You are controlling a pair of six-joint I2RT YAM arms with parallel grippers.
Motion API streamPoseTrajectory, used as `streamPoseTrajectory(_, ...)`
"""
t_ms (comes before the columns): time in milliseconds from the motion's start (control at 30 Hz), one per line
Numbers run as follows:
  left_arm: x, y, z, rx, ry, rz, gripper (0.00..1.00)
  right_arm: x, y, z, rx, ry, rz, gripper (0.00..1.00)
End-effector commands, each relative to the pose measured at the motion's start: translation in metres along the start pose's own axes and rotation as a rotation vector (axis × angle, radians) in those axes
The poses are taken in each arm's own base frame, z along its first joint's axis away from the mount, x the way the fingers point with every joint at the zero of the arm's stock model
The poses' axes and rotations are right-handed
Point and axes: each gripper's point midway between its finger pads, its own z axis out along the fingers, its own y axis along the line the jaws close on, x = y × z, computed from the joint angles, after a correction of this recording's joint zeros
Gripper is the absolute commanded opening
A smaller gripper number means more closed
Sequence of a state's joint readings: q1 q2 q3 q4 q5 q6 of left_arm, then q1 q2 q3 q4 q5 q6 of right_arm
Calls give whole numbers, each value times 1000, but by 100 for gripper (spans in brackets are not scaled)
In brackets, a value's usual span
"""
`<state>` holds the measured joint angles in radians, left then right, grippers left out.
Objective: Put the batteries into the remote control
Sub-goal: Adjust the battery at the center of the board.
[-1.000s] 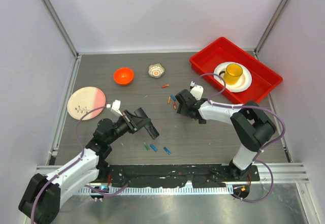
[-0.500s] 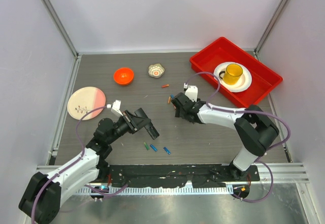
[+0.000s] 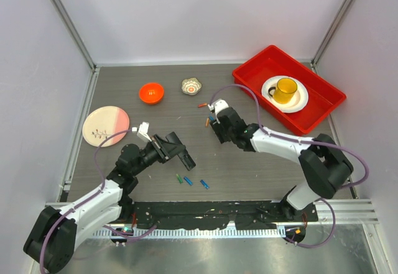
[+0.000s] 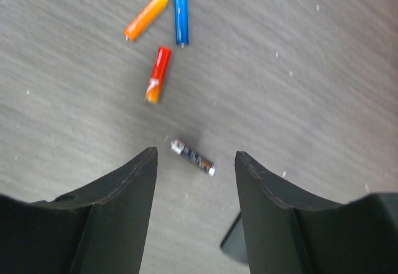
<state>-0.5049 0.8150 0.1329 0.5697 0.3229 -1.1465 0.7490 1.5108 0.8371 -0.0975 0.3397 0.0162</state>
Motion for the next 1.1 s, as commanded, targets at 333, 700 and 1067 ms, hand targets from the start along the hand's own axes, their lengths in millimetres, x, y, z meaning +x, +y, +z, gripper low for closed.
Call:
streamPoseTrajectory(333,-8,-24,0,94,-27,35,0,2,4,26,-187,83,-64,56)
streamPoseTrajectory(700,-6,-24,2,98,-16,29,0,29,9,33,-194,157,-43,54)
streamPoseTrajectory(1067,-8,-26,2,101,-25,30,0,44,12,39,-182,232,-15,40)
